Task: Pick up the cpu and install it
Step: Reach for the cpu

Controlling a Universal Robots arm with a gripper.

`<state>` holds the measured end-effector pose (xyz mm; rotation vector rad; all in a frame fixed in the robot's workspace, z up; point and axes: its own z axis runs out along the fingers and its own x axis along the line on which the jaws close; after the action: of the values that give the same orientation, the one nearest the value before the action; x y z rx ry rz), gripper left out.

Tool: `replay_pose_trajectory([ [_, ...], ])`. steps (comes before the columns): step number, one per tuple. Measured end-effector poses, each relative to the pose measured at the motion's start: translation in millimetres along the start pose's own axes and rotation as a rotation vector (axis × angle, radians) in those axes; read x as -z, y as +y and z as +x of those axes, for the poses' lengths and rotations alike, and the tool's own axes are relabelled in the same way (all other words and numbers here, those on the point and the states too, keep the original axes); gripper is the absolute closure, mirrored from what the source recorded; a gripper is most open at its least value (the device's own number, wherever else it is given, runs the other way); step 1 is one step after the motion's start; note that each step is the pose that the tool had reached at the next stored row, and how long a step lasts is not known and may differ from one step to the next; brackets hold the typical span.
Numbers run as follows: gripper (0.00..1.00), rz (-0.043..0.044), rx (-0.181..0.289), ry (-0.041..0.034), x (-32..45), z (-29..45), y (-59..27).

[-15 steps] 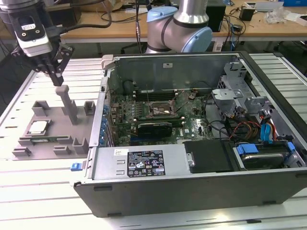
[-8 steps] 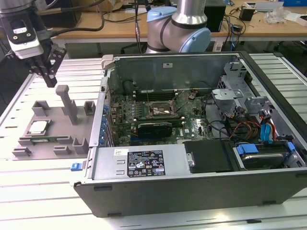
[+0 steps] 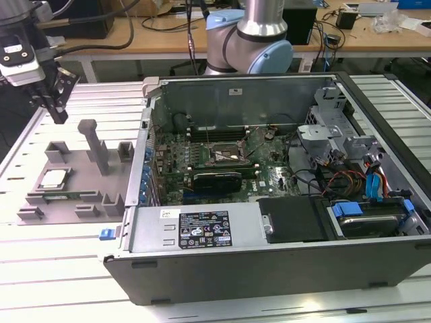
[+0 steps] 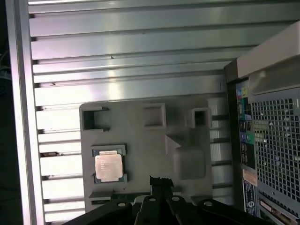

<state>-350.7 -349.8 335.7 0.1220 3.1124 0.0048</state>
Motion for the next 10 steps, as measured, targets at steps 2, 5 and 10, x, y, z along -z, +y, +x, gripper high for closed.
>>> replay_pose_trajectory([
  [2, 0.89, 0.001, 0.0, -0.0002, -3.2, 5.4, 1.8],
  [5, 0.89, 0.0023, 0.0, -0.0004, -10.6, 13.1, 2.4],
  [10, 0.89, 0.0027, 0.0, -0.0003, -20.7, 20.5, 1.7],
])
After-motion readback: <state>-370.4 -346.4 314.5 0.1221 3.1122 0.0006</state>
